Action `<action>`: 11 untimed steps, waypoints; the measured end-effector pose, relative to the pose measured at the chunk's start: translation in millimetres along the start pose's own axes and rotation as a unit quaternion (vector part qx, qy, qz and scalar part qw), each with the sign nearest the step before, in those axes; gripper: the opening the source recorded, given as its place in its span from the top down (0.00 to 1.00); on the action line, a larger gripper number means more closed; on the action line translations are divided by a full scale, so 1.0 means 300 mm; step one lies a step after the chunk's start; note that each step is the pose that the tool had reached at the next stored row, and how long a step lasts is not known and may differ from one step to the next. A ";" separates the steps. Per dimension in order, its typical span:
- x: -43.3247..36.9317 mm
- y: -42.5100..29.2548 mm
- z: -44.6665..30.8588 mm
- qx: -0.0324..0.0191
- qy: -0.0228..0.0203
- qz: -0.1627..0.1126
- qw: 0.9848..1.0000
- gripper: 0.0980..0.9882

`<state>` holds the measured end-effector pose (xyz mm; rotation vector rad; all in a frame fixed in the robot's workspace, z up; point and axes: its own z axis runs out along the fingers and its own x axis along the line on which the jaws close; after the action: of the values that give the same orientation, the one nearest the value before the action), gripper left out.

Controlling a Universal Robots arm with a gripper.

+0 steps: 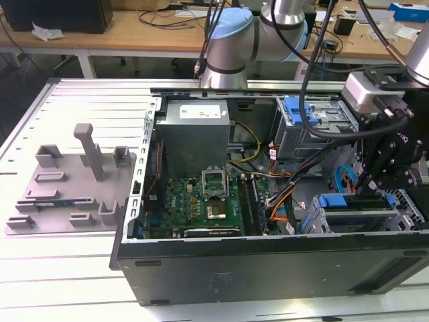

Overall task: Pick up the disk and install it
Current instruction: 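Insert the second disk wire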

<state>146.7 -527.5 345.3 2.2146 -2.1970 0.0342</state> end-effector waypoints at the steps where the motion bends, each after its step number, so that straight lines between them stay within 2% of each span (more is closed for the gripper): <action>1: 0.000 0.000 0.001 0.000 0.000 -0.001 1.000 0.93; 11: 0.000 0.001 0.015 0.002 0.000 -0.010 1.000 0.93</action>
<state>146.5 -527.7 340.8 2.2383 -2.1765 0.0386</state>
